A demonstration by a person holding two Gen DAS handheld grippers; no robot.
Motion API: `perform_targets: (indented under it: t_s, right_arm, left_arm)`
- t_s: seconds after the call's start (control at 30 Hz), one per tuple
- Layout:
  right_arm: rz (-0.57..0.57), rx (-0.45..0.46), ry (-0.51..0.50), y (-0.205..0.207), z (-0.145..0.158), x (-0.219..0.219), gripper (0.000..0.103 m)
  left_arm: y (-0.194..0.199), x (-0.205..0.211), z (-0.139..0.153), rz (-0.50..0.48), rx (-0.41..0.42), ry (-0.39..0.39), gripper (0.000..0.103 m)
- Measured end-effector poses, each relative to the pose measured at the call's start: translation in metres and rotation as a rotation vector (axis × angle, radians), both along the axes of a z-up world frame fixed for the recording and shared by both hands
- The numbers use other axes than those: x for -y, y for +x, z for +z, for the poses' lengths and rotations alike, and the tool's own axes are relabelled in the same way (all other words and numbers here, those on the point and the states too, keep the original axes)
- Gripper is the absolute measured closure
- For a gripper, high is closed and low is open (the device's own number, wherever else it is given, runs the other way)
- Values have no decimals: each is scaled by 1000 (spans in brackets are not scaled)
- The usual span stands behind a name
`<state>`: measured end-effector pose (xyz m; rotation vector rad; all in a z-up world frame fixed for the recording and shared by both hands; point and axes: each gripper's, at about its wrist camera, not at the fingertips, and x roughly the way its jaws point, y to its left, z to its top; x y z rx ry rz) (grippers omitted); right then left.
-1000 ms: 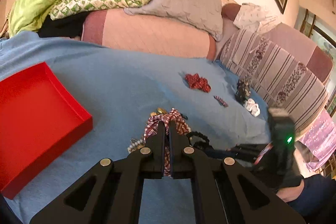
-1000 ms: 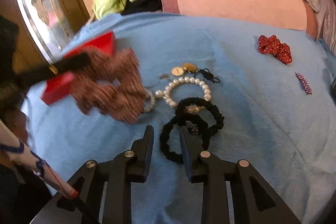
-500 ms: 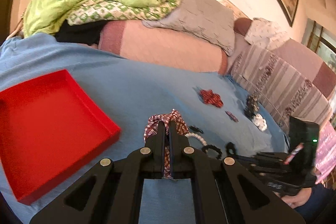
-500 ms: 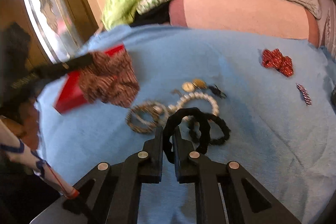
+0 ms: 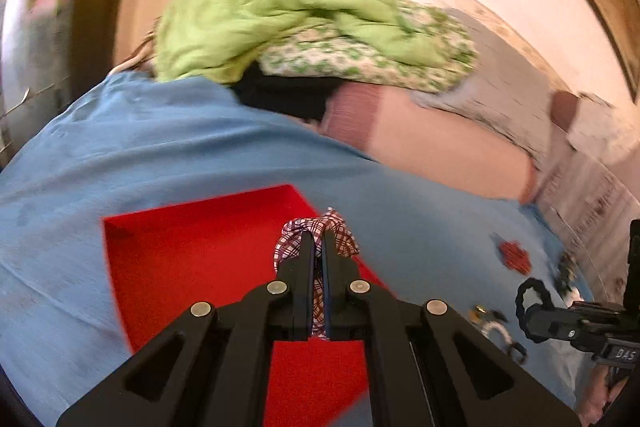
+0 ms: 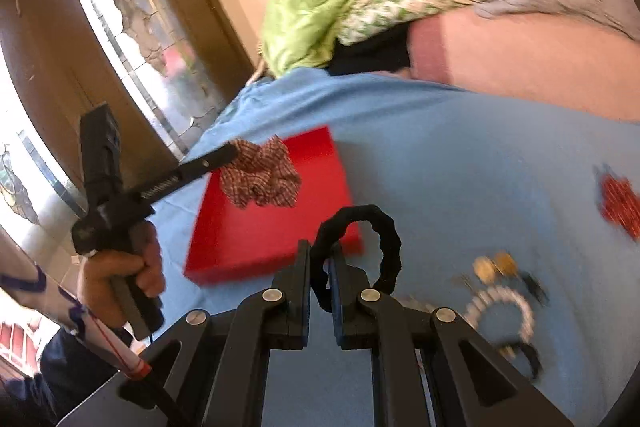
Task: Organize jewelry
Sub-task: 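Carry the scrunchie and hair tie with both tools over the red tray, then open the left tool to drop the scrunchie while the right tool drops the hair tie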
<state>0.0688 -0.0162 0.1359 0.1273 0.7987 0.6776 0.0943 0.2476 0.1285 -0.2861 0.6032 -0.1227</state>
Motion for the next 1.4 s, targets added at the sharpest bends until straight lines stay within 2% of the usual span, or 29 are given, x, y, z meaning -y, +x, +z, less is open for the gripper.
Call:
perform_targets:
  t_s: [0.17,0.4,0.63,0.73,0.87,0.9,0.93,0.97,1.0,1.03,1.17,1.3,1.4]
  right_arm:
    - [35,-36,-2,53,-2,-61,94]
    - [47,-134,-39,125,-43,-132,94]
    - [29,-187,-74,163,-75,-170,94]
    - [20,-212,-88,178,-86,-180,93]
    - [-3,-231,-98,188,-95,-183,93]
    - [-8,-231,-97,189,-95,-182,92]
    - [-13,-236,-92,191,-95,-181,85]
    - [-18,-241,-86,192,-95,-179,78]
    - [-24,-242,-78,192,-94,-177,63]
    - [-27,-237,-73,191,-93,-175,58]
    - [-28,-232,-43,187,-84,-167,58]
    - [-20,-199,13,173,-59,-147,58]
    - [-12,-163,41,155,-39,-127,58]
  left_arm:
    - [23,-35,-14,68,-41,3,100]
    - [41,-68,-34,131,-93,-16,100]
    - [47,-80,-49,165,-141,-33,100]
    - [47,-81,-49,184,-143,-16,100]
    - [45,-89,-47,211,-135,-34,97]
    - [44,-90,-47,216,-134,-35,94]
    - [44,-90,-46,220,-133,-35,90]
    - [43,-91,-46,227,-129,-35,79]
    - [42,-91,-45,237,-124,-36,70]
    - [41,-92,-44,244,-119,-37,68]
    - [36,-92,-36,254,-102,-34,68]
    - [25,-91,-20,294,-49,-38,48]
    - [21,-81,-8,290,-20,-25,44]
